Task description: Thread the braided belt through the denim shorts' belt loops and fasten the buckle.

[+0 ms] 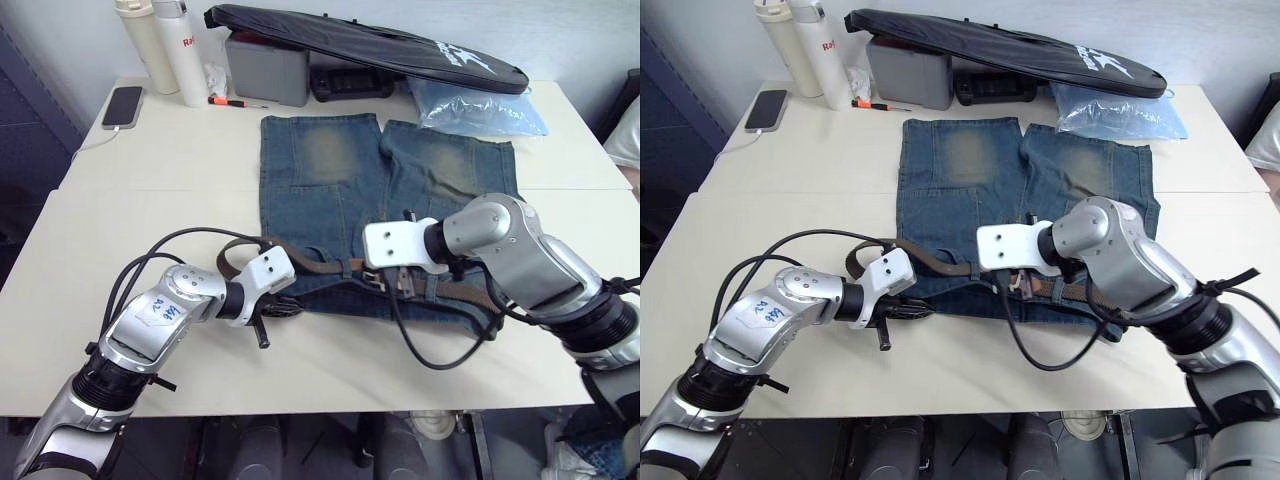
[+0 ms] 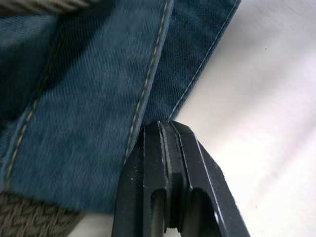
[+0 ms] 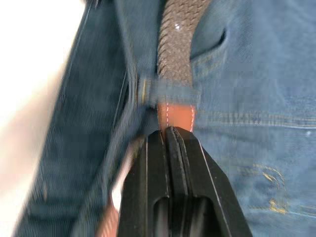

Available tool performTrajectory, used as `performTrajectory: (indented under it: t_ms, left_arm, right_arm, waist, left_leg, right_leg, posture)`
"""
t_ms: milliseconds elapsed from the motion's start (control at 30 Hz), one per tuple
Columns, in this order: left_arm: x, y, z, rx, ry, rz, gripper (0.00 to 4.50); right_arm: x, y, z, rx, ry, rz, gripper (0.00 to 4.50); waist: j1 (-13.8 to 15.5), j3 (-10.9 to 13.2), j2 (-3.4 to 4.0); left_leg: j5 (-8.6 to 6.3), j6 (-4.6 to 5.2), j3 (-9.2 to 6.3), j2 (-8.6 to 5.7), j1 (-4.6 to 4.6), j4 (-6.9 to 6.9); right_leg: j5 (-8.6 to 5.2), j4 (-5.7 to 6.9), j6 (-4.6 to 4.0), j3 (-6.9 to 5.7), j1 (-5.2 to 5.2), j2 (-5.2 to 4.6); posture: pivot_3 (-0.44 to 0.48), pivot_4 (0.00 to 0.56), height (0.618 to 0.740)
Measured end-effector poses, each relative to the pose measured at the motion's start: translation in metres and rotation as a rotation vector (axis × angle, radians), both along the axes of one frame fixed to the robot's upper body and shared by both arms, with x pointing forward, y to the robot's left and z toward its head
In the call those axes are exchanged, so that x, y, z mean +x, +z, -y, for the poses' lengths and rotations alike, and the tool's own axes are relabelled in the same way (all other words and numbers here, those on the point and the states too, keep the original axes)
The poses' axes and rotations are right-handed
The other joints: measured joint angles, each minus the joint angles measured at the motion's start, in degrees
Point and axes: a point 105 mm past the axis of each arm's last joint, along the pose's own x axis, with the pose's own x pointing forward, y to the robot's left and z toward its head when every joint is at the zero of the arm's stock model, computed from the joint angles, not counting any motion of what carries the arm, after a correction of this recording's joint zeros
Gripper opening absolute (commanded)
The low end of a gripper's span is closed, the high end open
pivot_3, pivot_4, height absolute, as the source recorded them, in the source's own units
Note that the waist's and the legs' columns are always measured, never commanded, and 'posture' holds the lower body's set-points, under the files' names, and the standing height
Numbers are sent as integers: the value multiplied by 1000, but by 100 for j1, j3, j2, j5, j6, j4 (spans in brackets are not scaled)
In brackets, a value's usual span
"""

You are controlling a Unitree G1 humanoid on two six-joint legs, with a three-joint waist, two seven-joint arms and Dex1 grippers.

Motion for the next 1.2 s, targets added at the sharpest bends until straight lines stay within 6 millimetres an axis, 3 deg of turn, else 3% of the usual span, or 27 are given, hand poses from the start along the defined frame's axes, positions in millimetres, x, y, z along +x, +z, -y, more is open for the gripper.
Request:
performTrajectory:
  t_ms: [167, 233, 533, 833, 1100, 1133, 1200]
  left_arm:
    - [1, 0, 2, -4, -5, 8, 0]
    - [1, 0, 2, -4, -6, 9, 0]
    - [2, -3, 3, -3, -29, 1, 0]
    - [0, -4, 3, 11, -66, -1, 0]
    - [-4, -4, -6, 22, -78, -46, 0]
    - [-6, 5, -7, -48, -86, -99, 0]
    - [-6, 42, -5, -206, -131, -133, 0]
  right_arm:
    - [6, -6, 40, -166, 10, 56, 60]
    - [8, -4, 47, -173, 4, 62, 60]
    - [11, 48, 129, -259, -163, 147, 60]
    - [-2, 70, 159, -279, -222, 118, 60]
    - [-6, 67, 156, -233, -230, 69, 60]
    - [-9, 66, 148, -204, -213, 56, 60]
    - [-13, 63, 134, -151, -181, 28, 60]
  waist:
    - [-7, 0, 0]
    - [-6, 0, 0]
    - [-3, 0, 1]
    - [-1, -1, 2]
    - [-11, -1, 4]
    - [-8, 0, 4]
    - [0, 0, 3]
  left_leg:
    - [0, 0, 2, 0, 1, 0]
    - [0, 0, 3, 0, 1, 0]
    - [0, 0, 7, 0, 6, -2]
    - [0, 0, 12, 0, 9, -2]
    - [0, 0, 14, 1, 10, -3]
    - [0, 0, 14, 2, 9, -2]
    - [0, 0, 12, 4, 3, 9]
  right_leg:
    - [0, -1, 0, 1, 0, 0]
    - [0, -1, 0, 1, 0, 0]
    - [0, -4, 0, 4, 2, 0]
    - [0, -4, 0, 9, 2, 0]
    - [0, -2, 0, 11, 0, 0]
    - [0, -1, 0, 11, -1, 0]
    - [0, 3, 0, 10, -2, 0]
  posture:
    - [0, 150, 740]
    - [0, 150, 740]
    - [0, 150, 740]
    - [0, 150, 740]
    - [0, 150, 740]
    - [0, 150, 740]
    - [0, 150, 740]
